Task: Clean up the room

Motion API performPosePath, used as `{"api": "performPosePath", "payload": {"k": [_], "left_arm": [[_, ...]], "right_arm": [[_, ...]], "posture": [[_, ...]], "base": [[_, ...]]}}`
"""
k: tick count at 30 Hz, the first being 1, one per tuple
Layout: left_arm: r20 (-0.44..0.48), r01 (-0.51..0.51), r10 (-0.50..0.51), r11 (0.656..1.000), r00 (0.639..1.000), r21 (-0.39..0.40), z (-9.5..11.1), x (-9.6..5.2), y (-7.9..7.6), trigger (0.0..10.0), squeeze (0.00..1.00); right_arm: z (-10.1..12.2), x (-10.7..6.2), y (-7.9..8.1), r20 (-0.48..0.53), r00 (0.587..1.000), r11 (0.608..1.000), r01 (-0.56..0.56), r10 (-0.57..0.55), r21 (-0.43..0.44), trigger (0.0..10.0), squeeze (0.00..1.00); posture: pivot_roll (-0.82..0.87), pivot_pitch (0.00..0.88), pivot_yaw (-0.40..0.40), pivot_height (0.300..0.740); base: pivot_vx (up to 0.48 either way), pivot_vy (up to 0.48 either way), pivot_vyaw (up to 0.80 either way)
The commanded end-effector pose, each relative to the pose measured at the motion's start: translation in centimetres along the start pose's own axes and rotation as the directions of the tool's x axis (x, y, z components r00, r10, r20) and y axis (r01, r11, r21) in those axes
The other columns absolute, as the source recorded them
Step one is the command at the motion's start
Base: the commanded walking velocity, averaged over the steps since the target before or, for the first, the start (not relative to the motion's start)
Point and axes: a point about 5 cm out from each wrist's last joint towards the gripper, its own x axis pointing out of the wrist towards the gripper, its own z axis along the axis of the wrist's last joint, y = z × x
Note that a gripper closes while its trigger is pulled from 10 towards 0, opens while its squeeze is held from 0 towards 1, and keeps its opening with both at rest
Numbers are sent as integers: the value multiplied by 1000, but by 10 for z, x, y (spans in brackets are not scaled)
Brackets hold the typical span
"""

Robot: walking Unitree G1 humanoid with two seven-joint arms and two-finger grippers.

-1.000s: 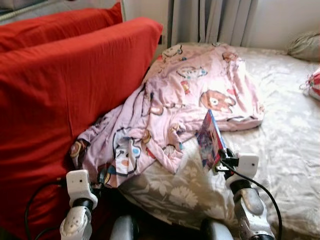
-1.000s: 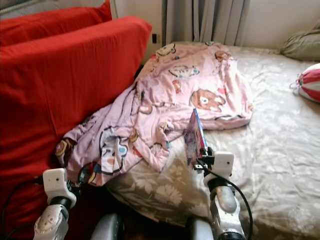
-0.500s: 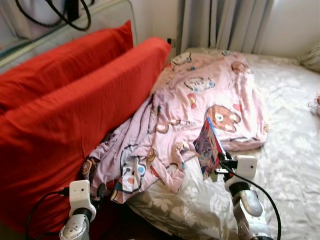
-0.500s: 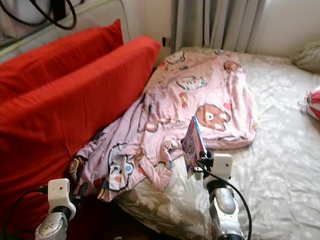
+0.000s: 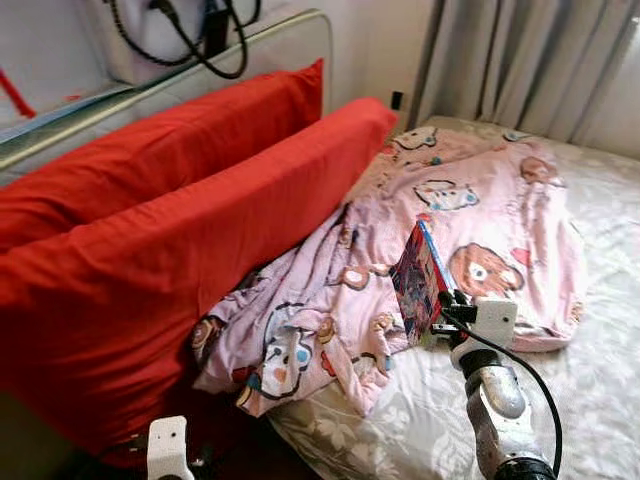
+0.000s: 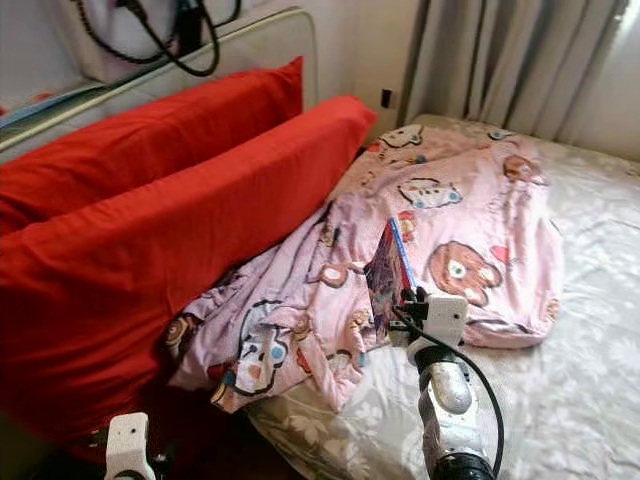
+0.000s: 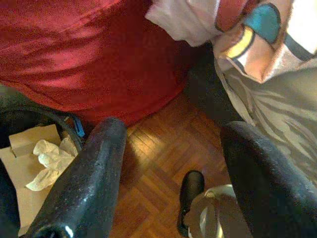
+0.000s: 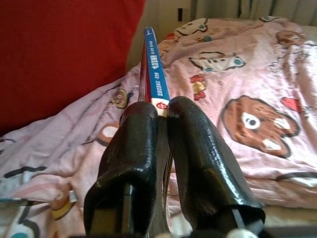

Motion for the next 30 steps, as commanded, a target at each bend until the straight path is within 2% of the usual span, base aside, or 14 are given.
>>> {"api": "performPosePath", "payload": {"k": [1,10,17,27,30], "left_arm": [[-22,-7,7,1000,1000,-3,-4,-1,-1,10000,0],[-32,-21,22,1000,999,21,-7,-2,8,10000,0],[-42,-32,33,999,999,23,-13,-5,12,10000,0],[-41,-20,22,999,999,34,-13,-5,10,10000,0],[-37,-7,9,999,999,46,-12,-5,8,10000,0]], "right_arm": [[10,6,4,42,999,1000,-9,9,3,10000,0],[9,6,3,29,1000,1000,7,-7,16,10000,0],[6,5,5,19,1000,1000,3,-3,24,10000,0],[5,5,6,20,1000,1000,0,-1,23,10000,0],[5,3,6,30,1000,1000,3,-4,23,10000,0]], "posture": [[54,0,-14,740],[58,0,-10,740],[56,0,-9,740],[55,0,-8,740],[58,0,-8,740]], "base": [[0,0,0],[0,0,0],[0,0,-769],[0,0,-763],[0,0,0]]}}
